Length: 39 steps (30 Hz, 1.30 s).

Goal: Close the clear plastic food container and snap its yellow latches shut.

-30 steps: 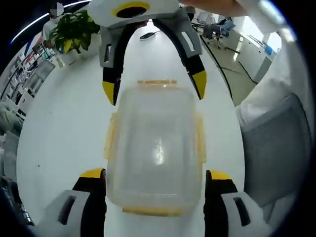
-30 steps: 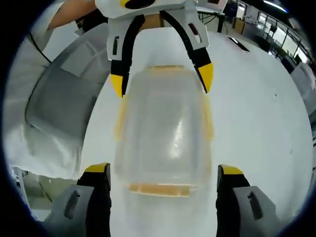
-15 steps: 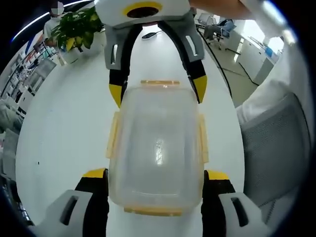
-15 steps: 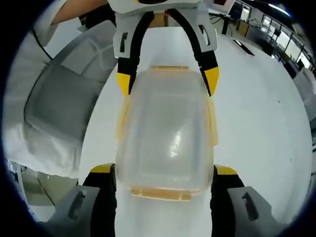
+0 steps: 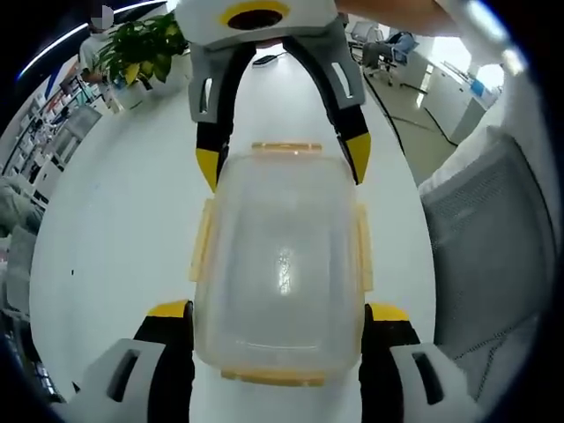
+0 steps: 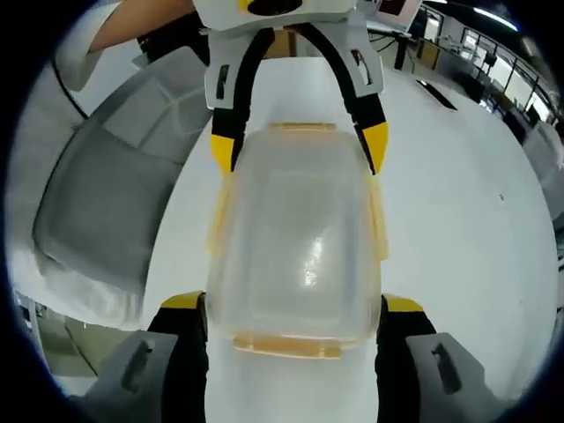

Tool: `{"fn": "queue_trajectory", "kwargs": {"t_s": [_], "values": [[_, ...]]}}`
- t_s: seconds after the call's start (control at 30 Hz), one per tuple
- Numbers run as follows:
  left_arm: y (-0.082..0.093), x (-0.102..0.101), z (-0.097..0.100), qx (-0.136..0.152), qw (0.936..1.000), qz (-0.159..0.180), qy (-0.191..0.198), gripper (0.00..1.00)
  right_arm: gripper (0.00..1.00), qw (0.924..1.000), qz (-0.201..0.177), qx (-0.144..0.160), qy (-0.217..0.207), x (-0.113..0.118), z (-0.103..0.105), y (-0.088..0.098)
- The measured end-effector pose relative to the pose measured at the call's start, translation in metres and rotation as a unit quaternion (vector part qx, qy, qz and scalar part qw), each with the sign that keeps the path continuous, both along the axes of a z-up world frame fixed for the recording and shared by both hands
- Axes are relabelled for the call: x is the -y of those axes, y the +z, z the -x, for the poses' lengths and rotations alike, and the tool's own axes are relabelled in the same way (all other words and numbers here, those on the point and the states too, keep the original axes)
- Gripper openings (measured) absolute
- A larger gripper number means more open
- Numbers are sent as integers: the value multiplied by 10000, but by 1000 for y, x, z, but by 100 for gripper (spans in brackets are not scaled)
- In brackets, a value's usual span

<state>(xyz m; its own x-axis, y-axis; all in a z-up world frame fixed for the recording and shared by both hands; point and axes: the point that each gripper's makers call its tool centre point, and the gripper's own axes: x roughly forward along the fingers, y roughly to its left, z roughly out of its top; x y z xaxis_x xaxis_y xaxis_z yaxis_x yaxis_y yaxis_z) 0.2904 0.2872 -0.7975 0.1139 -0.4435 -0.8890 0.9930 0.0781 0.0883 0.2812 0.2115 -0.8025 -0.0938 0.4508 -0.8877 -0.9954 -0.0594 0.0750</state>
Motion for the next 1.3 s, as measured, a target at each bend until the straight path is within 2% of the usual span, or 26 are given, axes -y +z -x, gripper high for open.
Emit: {"fn": "queue_trajectory", "kwargs": {"t_s": [0.1,0.47,0.83,0.97,1.3], "values": [[1,-12,0,23,9998,213,60,74,75,10000,40,9,28,-11,0,0],[2,-61,8,51,9999,128,0,74,75,9999,114,19,-18,-60,8,-1],[3,-102,17,58,9996,285,-61,74,75,9999,102,23,-70,-101,18,-1],[3,-108,18,57,9992,389,-82,74,75,9998,179,33,-101,-107,20,-1],[2,-108,14,51,9990,389,-196,74,75,9995,240,22,-181,-107,19,-2]]}}
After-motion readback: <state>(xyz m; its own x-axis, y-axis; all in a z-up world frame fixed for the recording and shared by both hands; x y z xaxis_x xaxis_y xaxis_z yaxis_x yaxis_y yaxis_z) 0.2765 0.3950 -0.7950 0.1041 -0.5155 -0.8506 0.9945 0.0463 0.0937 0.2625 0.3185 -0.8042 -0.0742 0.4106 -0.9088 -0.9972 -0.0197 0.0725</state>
